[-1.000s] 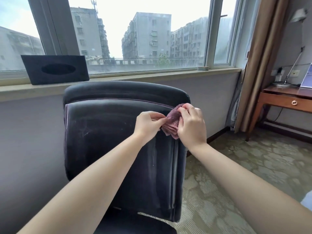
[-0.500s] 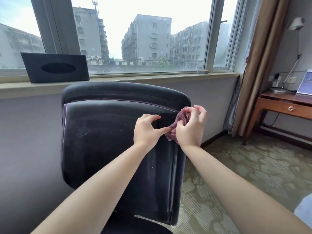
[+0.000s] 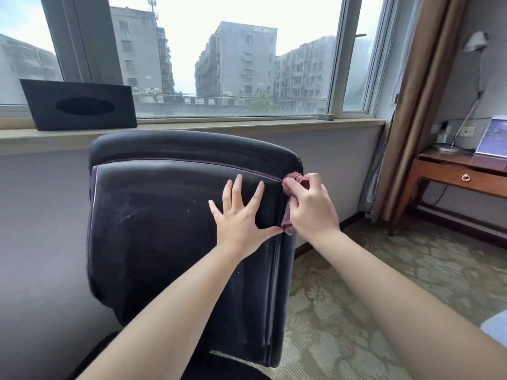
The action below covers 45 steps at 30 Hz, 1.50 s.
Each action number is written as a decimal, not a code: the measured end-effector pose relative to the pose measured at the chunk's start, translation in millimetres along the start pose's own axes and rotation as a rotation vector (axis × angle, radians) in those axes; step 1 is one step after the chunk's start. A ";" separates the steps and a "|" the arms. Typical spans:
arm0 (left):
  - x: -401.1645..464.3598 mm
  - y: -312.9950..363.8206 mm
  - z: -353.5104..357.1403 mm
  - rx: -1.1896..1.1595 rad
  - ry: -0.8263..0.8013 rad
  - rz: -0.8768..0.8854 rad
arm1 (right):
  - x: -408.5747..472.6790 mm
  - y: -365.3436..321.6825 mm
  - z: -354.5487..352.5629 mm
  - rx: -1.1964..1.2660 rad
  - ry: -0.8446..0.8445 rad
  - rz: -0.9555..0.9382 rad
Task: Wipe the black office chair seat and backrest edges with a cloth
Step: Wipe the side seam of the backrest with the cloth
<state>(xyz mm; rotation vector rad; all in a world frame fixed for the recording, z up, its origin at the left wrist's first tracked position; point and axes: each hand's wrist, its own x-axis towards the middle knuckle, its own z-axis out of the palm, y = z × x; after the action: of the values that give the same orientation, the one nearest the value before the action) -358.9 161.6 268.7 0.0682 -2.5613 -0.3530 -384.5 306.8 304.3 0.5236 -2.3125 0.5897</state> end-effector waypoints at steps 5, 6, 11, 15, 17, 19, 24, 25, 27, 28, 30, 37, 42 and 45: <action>1.4 -10.9 5.8 0.063 0.014 0.052 | 19.6 -3.0 -9.3 -0.199 -0.128 -0.175; 1.7 -13.2 6.6 0.067 0.021 0.060 | 23.7 -6.0 -8.9 -0.227 -0.132 -0.200; 3.3 -22.7 8.7 0.085 0.044 0.054 | 40.0 -23.9 4.4 -0.243 -0.113 -0.333; 4.5 -21.0 6.6 0.122 0.026 0.053 | 40.8 -9.7 -1.8 -0.217 -0.084 -0.351; 4.7 -21.9 8.2 0.128 0.038 0.063 | 36.5 2.5 -6.5 -0.212 -0.031 -0.366; 3.9 -22.6 11.7 0.128 0.069 0.086 | 31.8 10.7 -6.2 -0.195 -0.018 -0.374; 3.7 -24.8 16.4 0.106 0.093 0.112 | 40.3 1.8 -5.7 -0.130 0.028 -0.341; 3.9 -25.1 16.1 0.104 0.088 0.110 | 44.5 -2.8 -2.1 -0.145 0.024 -0.355; 4.7 -26.0 15.3 0.102 0.079 0.100 | 53.5 -15.2 7.5 -0.174 -0.003 -0.411; 5.5 -26.2 14.3 0.102 0.074 0.091 | 57.6 -21.9 12.5 -0.190 -0.022 -0.427; 6.5 -27.2 12.1 0.122 0.061 0.067 | 64.2 -31.6 18.5 -0.234 -0.058 -0.426; 11.2 -25.8 5.6 0.236 0.060 0.099 | 49.8 -4.0 -9.7 -0.321 -0.137 -0.415; 11.5 -32.2 5.3 0.226 0.103 0.196 | 51.0 -13.7 -11.1 -0.372 -0.171 -0.399; 11.3 -43.7 3.4 0.233 0.082 0.245 | 65.9 -37.1 8.7 -0.409 -0.153 -0.396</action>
<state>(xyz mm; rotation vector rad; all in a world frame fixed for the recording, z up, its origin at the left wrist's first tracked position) -371.3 119.0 260.1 -0.1420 -2.4821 0.0406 -415.1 258.5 354.5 0.8162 -2.2931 -0.1148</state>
